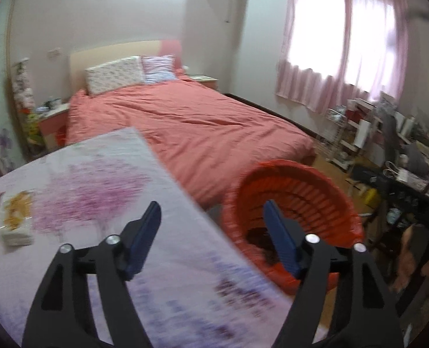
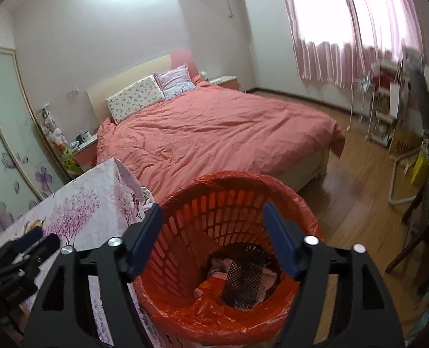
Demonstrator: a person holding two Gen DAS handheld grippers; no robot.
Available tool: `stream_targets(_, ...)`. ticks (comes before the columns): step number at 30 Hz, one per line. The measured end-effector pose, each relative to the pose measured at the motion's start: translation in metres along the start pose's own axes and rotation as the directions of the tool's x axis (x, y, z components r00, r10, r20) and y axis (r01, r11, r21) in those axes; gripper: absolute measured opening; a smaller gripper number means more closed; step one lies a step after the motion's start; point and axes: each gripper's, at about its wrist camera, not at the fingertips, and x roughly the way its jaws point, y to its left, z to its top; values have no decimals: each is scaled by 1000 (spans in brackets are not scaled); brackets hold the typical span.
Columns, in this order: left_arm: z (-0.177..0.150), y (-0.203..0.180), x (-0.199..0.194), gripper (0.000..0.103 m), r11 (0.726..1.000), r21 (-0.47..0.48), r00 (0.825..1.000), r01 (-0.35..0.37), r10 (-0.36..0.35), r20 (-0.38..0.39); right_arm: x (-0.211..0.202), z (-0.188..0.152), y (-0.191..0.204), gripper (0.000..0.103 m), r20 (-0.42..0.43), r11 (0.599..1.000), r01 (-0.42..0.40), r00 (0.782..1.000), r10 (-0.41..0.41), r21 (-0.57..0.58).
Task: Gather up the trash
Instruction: 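Open both grippers over the basket to drop the cup and mat, then move both tools back to the items on the bed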
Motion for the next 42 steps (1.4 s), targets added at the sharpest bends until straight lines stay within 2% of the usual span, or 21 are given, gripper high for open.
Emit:
stream_targets(5,-17,54,-28,83,991,-31,992,-127,127,-9,-7,-4,30,72,-1,998,-23,1000,23,-50)
stream_targets(11,-46,135,-62,86,950,-102,955,-297,292,-59,-8,-15,69,72,-21,992,-51,999,49,-112)
stream_targets(14,-62,179,-82,89,902,-157,916,-402,393,-86,-7,-22,88,72,-40,988,-78,997,73,-135)
stream_targets(15,-69,199,-90,90,872,-184,891,-453,443,-97,-7,-24,94,72,-47,986,-88,995,82,-141)
stream_targets(19,-88,250,-105,93,776,-263,819,-573,552,-155,-1,-40,123,72,-96,977,-133,988,118,-165)
stream_targets(23,-101,291,-101,93,713,-325,783,-621,575,-235,6,-55,146,72,-138,971,-161,981,138,-174)
stream_targets(30,-106,322,-84,93,672,-349,757,-653,577,-306,9,-75,189,72,-191,955,-206,967,167,-211)
stream_targets(35,-127,340,-96,92,686,-372,780,-625,532,-330,11,-87,211,72,-218,940,-238,958,186,-245)
stream_targets(38,-139,353,-112,88,693,-404,802,-597,503,-323,13,-93,222,72,-234,934,-260,951,203,-246)
stream_targets(42,-144,360,-126,81,689,-430,812,-583,498,-303,15,-101,239,72,-250,922,-286,942,222,-260)
